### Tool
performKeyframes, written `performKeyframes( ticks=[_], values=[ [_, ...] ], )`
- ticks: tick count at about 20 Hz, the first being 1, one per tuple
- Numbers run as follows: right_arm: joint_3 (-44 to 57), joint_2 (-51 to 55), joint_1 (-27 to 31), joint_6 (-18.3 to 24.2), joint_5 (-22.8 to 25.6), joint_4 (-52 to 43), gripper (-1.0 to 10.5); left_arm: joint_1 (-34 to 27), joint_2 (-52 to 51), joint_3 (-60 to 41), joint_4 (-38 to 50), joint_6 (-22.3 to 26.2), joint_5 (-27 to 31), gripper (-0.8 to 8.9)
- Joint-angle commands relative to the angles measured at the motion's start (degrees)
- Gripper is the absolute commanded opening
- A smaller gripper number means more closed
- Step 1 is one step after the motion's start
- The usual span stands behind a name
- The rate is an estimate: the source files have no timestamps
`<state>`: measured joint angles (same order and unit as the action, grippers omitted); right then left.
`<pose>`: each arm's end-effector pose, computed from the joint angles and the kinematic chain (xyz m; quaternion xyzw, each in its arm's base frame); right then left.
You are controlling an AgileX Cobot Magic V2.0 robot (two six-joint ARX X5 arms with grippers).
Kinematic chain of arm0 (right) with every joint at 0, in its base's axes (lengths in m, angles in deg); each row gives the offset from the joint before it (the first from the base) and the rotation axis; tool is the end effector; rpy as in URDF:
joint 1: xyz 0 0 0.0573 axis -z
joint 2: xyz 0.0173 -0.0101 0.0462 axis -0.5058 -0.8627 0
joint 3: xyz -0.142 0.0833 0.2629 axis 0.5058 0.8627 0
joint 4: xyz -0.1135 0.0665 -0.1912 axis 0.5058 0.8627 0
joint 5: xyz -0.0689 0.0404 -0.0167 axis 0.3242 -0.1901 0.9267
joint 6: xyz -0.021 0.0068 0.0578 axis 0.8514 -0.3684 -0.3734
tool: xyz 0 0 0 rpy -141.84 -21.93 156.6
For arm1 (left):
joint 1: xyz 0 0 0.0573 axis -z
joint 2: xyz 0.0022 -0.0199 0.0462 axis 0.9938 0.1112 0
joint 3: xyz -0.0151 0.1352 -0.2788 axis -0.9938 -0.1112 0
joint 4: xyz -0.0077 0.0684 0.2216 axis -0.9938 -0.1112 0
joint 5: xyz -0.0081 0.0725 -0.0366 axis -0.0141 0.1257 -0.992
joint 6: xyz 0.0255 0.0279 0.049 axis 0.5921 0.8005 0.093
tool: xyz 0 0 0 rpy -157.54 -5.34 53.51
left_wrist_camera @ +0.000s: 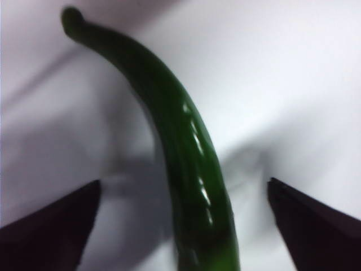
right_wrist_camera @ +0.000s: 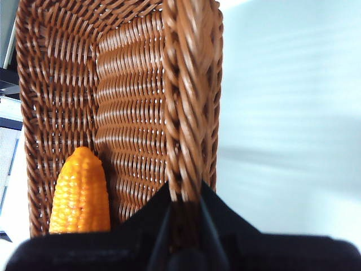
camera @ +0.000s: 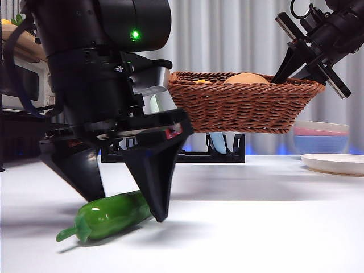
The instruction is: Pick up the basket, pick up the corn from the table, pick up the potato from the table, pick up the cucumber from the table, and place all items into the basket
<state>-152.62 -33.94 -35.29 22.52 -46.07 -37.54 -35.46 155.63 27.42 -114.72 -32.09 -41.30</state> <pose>0.3273 0.0550 0.3181 0.2499 0.4225 0.2853 0.8232 0.1894 -0.2101 0.2274 0.1436 0.5592 -0.2562 0.7753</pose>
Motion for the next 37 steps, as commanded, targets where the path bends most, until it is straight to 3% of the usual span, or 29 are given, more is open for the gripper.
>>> performKeyframes(
  ticks=[1, 10, 13, 15, 17, 19, 21, 24, 32, 33, 35, 36, 37],
  values=[
    [-0.4, 0.3, 0.0, -0.7, -1.0, -0.8, -0.1, -0.2, 0.5, -0.3, 0.4, 3.3, -0.3, -0.27],
    [-0.4, 0.3, 0.0, -0.7, -1.0, -0.8, -0.1, -1.4, -2.0, -0.3, -2.5, 4.7, -3.3, -0.09],
    [-0.4, 0.3, 0.0, -0.7, -0.9, -0.7, -0.1, 0.5, -13.9, -0.2, -10.1, 3.4, -5.4, -0.08],
    [-0.4, 0.3, -0.2, -0.7, -0.9, -0.5, -0.1, 2.3, -25.1, 0.3, -13.5, -0.5, -7.0, -0.08],
    [-0.4, 0.3, -1.1, -0.7, -0.8, -0.5, -0.1, 2.5, -34.2, 2.5, -11.1, -4.4, -6.9, -0.08],
    [-0.4, 0.3, -3.0, -0.7, -0.8, -0.1, -0.1, 2.0, -37.0, 6.8, -6.2, -4.9, -2.7, -0.08],
    [-0.4, 0.3, -5.6, -0.7, -0.7, 0.1, -0.1, 0.3, -34.8, 12.4, -3.3, -2.0, 1.0, -0.08],
    [-0.4, 0.3, -10.1, -0.7, 1.0, 0.1, -0.1, -3.3, -25.4, 20.5, -0.9, 2.3, 1.6, -0.08],
    [-0.4, 0.3, -14.4, -0.8, 1.0, 0.4, -0.1, -7.4, -2.7, 26.1, 2.8, 0.2, -1.2, 0.12],
    [-0.4, 0.3, -14.4, -0.8, 1.0, 0.4, -0.1, -7.7, -1.7, 26.1, 1.6, -0.1, -2.1, 0.99],
    [-0.4, 0.3, -14.1, -1.0, 1.0, 0.4, -0.1, -7.8, -1.0, 26.1, 0.2, -0.3, -2.9, 4.68],
    [-0.4, 0.3, -14.0, -1.0, 1.0, 0.4, -0.1, -7.8, -1.0, 26.1, 0.2, -0.4, -2.9, 5.87],
    [-0.4, 0.3, -13.9, -1.2, 1.0, 0.4, -0.1, -7.8, -1.0, 26.1, 0.2, -0.4, -2.9, 5.97]
  ],
)
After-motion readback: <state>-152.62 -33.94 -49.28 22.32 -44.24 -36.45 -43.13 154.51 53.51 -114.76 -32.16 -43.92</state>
